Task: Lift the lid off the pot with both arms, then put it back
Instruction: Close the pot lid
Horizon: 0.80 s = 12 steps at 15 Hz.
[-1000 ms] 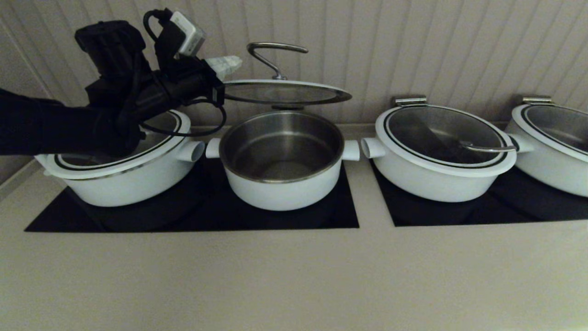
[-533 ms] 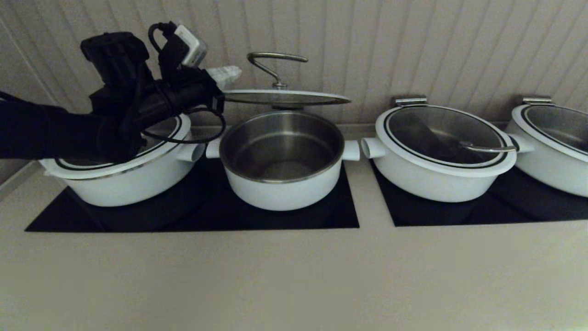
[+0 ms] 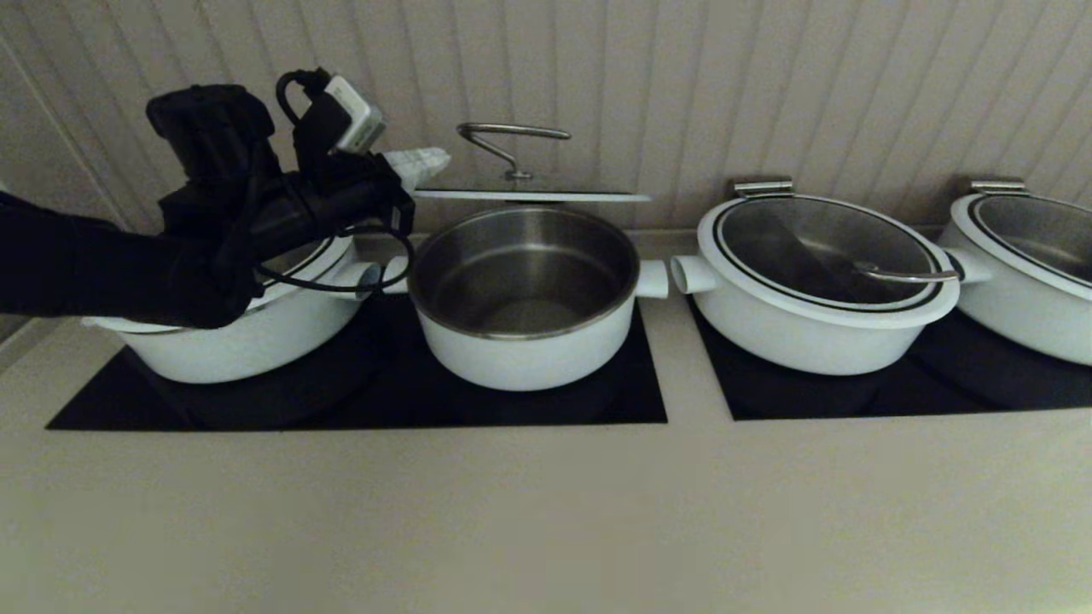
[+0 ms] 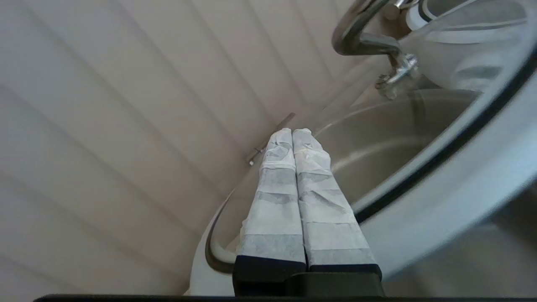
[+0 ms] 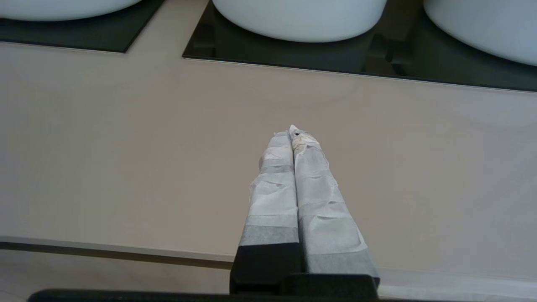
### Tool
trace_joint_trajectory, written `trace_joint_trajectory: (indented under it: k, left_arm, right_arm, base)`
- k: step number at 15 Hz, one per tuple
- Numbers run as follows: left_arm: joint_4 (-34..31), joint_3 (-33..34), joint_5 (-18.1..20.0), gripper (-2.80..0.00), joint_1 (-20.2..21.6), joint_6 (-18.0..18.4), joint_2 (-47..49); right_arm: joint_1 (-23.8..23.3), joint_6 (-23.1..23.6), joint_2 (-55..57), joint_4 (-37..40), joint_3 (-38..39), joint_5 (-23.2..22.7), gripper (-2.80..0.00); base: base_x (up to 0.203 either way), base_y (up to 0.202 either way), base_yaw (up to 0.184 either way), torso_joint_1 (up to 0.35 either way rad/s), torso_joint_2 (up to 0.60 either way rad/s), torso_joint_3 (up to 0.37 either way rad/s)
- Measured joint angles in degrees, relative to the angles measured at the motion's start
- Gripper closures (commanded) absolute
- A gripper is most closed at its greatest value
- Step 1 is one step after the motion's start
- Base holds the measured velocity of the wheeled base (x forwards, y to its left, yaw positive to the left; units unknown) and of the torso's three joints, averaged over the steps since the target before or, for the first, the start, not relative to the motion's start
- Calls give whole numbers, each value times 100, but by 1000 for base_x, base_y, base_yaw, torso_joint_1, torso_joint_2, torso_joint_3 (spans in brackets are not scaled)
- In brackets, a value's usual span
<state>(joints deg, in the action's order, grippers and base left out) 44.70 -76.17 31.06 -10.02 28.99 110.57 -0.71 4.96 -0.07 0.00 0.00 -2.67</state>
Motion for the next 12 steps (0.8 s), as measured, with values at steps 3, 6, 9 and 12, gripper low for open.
trace_joint_trajectory:
  k: [3, 6, 9, 12]
  left_arm:
    - [8, 262, 0, 0, 0, 55, -113]
    - [17, 525, 5, 0, 0, 140, -207]
    - [460, 881, 7, 0, -6, 159, -261]
    - [623, 1256, 7, 0, -11, 170, -314]
  right_arm:
    - [0, -1, 0, 0, 0, -2, 0]
    - [0, -1, 0, 0, 0, -2, 0]
    - [0, 0, 0, 0, 0, -2, 0]
    - [0, 0, 0, 0, 0, -2, 0]
  base:
    - [0, 0, 0, 0, 0, 0]
    - [0, 0, 0, 0, 0, 0]
    - [0, 0, 0, 0, 0, 0]
    - [0, 0, 0, 0, 0, 0]
